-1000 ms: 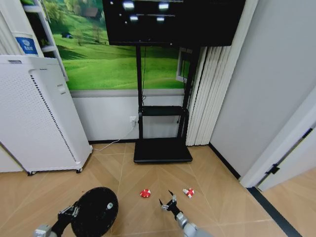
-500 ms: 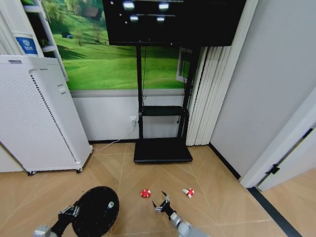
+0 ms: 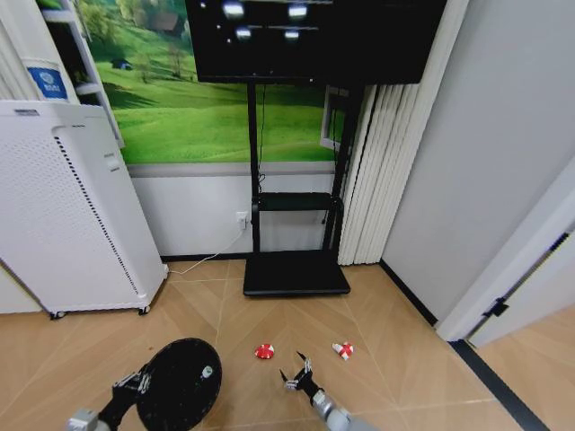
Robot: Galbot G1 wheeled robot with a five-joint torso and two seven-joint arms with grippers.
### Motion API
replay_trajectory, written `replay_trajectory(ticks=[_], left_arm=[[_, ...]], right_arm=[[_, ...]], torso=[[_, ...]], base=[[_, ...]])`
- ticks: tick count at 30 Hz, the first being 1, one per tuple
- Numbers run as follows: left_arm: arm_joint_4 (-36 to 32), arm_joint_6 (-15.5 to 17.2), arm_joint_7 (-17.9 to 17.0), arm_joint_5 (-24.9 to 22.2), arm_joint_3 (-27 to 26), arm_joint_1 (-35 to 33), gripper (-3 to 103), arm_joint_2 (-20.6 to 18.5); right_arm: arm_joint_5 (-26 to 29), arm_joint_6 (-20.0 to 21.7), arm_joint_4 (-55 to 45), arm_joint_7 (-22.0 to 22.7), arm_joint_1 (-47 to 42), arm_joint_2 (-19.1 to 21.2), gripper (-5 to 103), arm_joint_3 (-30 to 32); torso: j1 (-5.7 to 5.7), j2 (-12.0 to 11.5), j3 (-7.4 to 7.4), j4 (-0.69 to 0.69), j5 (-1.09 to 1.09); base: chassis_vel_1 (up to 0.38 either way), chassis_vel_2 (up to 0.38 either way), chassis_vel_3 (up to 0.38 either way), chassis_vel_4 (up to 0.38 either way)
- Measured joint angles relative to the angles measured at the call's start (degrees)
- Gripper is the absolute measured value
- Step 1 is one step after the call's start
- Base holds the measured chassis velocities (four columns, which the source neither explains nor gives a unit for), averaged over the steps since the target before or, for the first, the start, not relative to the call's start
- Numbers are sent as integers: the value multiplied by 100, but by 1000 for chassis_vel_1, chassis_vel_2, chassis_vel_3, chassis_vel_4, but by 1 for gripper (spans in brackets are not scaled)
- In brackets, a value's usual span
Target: Pick up the trash bin and place the garbage on the floor into it.
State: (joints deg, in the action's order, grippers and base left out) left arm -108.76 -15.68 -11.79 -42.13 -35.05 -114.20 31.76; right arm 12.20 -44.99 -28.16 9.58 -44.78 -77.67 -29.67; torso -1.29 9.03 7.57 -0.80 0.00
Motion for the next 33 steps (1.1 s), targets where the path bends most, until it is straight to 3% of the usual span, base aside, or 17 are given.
replay_trajectory(ticks=[13, 26, 33], left_arm=[[42, -36, 117, 93, 72, -11, 6, 66], [98, -76, 136, 82, 85, 11, 6, 45], [156, -103, 153, 86, 109, 17, 6, 50]], right_arm=[[-233, -39, 12, -85, 18, -27, 100, -40], [-201, -58, 3, -34, 41, -65, 100, 37], [-325, -61, -138, 89, -93, 110, 100, 151]], torso=[[1, 0, 0, 0, 0], [-2, -1, 1, 0, -3], [0, -1, 0, 0, 1]], base=[[6, 28, -8, -33], [19, 303, -15, -272], [-22, 28, 16, -12]])
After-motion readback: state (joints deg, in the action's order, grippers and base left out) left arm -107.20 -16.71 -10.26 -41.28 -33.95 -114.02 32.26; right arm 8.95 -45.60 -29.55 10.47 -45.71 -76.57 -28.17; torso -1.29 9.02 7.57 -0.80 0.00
